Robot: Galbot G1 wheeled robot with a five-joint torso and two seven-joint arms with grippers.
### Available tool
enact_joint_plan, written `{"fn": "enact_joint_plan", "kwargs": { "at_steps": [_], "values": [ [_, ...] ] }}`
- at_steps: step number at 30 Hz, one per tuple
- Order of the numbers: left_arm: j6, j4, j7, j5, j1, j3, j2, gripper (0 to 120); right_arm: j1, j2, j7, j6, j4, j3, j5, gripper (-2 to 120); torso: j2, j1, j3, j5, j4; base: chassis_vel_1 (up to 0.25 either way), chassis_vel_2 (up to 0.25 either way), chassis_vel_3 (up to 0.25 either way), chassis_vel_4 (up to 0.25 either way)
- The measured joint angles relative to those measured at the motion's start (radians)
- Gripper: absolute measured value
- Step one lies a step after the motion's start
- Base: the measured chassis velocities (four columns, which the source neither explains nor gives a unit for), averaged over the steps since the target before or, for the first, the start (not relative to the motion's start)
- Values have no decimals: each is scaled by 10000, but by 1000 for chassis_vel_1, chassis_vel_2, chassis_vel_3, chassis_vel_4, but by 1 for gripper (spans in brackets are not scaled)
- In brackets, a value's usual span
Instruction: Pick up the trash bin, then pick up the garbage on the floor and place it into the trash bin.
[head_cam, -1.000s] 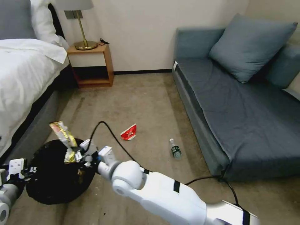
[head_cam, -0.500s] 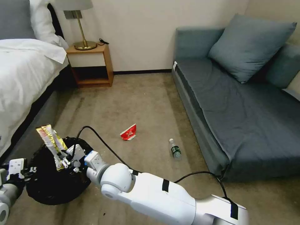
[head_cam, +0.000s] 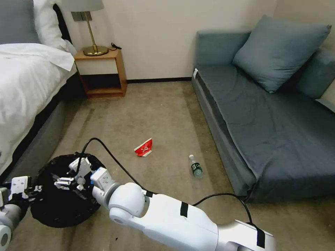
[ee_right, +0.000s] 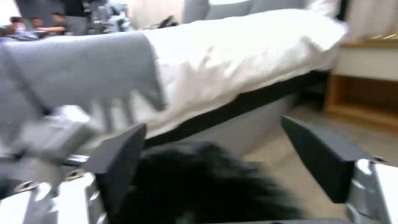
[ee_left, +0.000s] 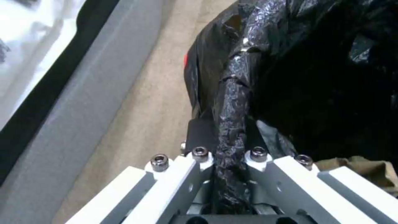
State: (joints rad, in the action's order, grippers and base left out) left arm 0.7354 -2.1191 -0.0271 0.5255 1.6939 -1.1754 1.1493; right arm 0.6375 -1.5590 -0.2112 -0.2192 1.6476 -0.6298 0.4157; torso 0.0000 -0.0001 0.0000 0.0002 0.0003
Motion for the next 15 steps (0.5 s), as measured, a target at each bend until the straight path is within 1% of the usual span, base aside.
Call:
{"fn": "enact_joint_plan", "kwargs": {
  "at_steps": [1, 3, 4, 8, 9, 11, 13, 15],
  "values": [
    [0, 9, 0, 0, -2, -2, 4, 3, 162, 322, 15, 157, 206, 316, -235, 94, 0, 1, 0, 0, -1, 0, 0, 0, 0],
    [0, 13, -7, 3, -13, -1, 7, 3, 416, 769, 50, 365, 435, 796, -538, 99, 0, 1, 0, 2, -5, 0, 0, 0, 0],
    [0, 13, -7, 3, -13, -1, 7, 3, 416, 769, 50, 365, 435, 796, -538, 99, 0, 1, 0, 2, -5, 0, 0, 0, 0],
    [0, 19, -12, 3, -29, 16, 18, 3, 1361, 1855, 265, 897, 825, 2112, -1392, 100, 0, 1, 0, 0, -4, 0, 0, 0, 0],
    [0, 19, -12, 3, -29, 16, 18, 3, 1361, 1855, 265, 897, 825, 2112, -1392, 100, 0, 1, 0, 0, -4, 0, 0, 0, 0],
    [0, 31, -13, 3, -29, 20, 31, 3, 2218, 2334, 378, 1223, 1053, 2971, -1724, 100, 1, 0, -1, 2, -5, 0, 0, 0, 0],
    [0, 33, -13, 3, -29, 21, 37, 3, 2347, 2401, 397, 1271, 1080, 3062, -1766, 100, 1, 1, 0, 1, -7, 0, 0, 0, 0],
    [-1, 35, -18, 3, -25, 16, 99, 3, 3218, 2737, 453, 1614, 1157, 3737, -2232, 100, 1, 0, -1, 1, -5, 0, 0, 0, 0]
  ]
}}
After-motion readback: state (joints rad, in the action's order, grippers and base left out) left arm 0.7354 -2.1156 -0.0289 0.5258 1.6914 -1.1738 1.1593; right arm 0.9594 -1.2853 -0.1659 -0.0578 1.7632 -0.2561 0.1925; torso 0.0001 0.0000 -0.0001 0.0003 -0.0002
